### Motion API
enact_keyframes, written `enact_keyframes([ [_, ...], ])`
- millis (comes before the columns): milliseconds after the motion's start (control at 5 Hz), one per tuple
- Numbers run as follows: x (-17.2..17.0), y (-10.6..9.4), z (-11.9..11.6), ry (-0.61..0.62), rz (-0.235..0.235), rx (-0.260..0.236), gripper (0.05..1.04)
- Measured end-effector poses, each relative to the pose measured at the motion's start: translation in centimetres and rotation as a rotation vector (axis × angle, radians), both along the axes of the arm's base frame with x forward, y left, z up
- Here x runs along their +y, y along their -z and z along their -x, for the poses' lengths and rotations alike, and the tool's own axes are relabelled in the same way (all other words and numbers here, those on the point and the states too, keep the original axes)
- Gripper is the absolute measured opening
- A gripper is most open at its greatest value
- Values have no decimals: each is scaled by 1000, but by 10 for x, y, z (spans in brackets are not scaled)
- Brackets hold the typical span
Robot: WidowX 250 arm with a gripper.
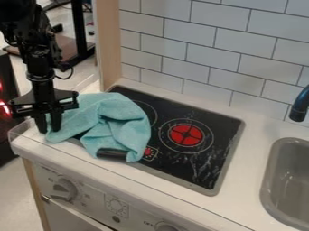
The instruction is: Unfold the cloth from bottom left to top right
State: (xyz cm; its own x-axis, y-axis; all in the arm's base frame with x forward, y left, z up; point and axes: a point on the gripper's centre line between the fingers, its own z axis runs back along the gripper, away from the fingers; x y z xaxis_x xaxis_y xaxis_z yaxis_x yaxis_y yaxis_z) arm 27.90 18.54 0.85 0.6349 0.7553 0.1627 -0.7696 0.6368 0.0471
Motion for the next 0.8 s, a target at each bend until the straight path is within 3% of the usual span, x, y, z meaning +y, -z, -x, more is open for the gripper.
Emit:
enact_keyframes([
  [200, -6, 2, 2, 5, 40, 12, 62],
  [400, -8, -12, 8, -13, 95, -5, 49],
  [800, -21, -55, -13, -41, 183, -114, 49],
])
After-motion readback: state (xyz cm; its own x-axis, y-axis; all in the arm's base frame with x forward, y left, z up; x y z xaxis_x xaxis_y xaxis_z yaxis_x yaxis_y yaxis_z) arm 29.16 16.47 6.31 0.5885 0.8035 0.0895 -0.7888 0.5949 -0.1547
